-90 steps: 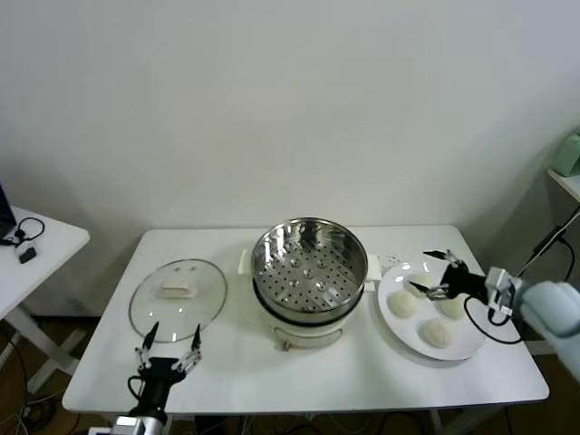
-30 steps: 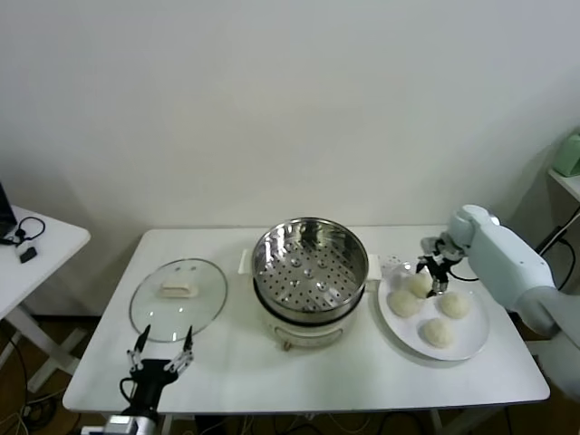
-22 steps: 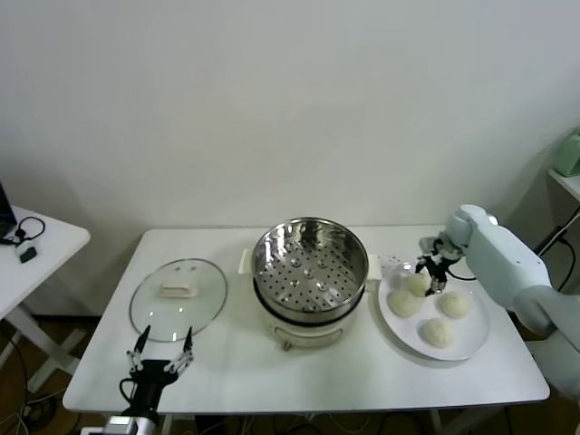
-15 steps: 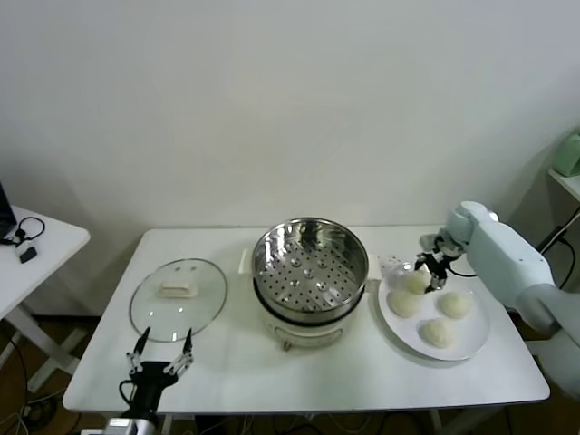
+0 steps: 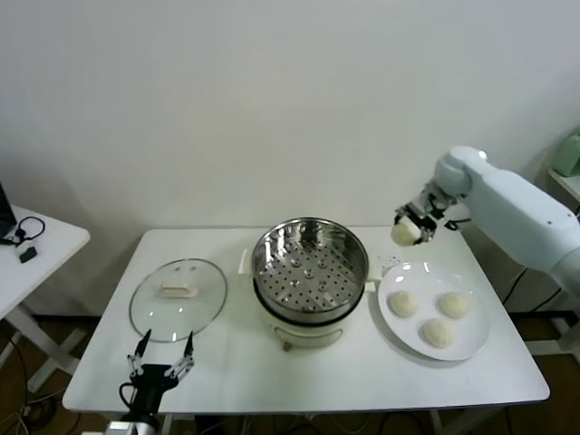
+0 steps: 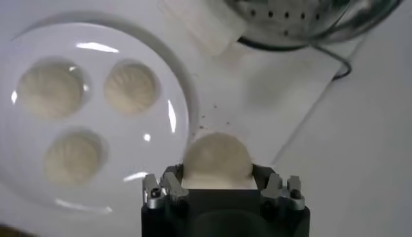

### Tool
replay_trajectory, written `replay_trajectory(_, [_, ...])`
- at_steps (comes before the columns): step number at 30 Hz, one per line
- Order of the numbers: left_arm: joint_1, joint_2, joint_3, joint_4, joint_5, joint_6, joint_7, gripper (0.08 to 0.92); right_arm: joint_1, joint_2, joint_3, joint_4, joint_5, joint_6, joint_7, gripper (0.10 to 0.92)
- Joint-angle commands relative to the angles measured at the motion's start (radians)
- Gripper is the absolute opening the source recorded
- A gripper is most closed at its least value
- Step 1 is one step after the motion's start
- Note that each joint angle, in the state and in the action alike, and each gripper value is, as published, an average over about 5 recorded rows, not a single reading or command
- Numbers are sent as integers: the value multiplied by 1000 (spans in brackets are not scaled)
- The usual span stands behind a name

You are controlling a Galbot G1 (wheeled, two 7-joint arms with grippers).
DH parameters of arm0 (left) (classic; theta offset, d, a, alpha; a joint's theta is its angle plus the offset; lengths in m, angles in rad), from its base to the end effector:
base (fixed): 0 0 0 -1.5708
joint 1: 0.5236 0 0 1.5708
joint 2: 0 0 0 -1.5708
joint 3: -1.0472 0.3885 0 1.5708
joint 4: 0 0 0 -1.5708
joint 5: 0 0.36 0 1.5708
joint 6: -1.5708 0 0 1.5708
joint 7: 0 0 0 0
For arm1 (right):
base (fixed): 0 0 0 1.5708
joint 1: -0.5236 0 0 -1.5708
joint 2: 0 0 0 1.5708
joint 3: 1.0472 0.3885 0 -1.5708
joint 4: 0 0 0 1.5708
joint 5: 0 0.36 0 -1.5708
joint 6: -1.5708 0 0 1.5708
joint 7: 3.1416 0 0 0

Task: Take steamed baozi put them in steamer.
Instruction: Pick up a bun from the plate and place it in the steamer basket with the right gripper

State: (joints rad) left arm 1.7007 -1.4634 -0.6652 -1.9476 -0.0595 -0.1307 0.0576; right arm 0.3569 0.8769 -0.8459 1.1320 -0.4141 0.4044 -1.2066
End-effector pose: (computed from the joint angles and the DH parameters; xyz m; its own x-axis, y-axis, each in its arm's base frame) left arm 0.1114 0.0744 -0.3996 -0.9903 -0.0210 0.1371 -0.0065 0.9944 0.1055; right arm 0.6227 -0.1008 -0.0387 -0.3667 -0.0518 0.9289 -0.5929 -0.7564 -0.2763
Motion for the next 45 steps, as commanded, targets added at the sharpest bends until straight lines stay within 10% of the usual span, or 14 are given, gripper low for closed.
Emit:
replay_trajectory(1, [7,-2,3,-2,10,1,0,823,172,2,-112,352,-66,113,-6,704])
replay_trajectory(20, [29,-7,-4,-26,12,3,2,823,-40,348,-105,93,-261,146,12,704])
replay_trajectory(45, [24,-7,11,-10,16,7,-12,823,-151,396,-52,-8,-367,182,27,704])
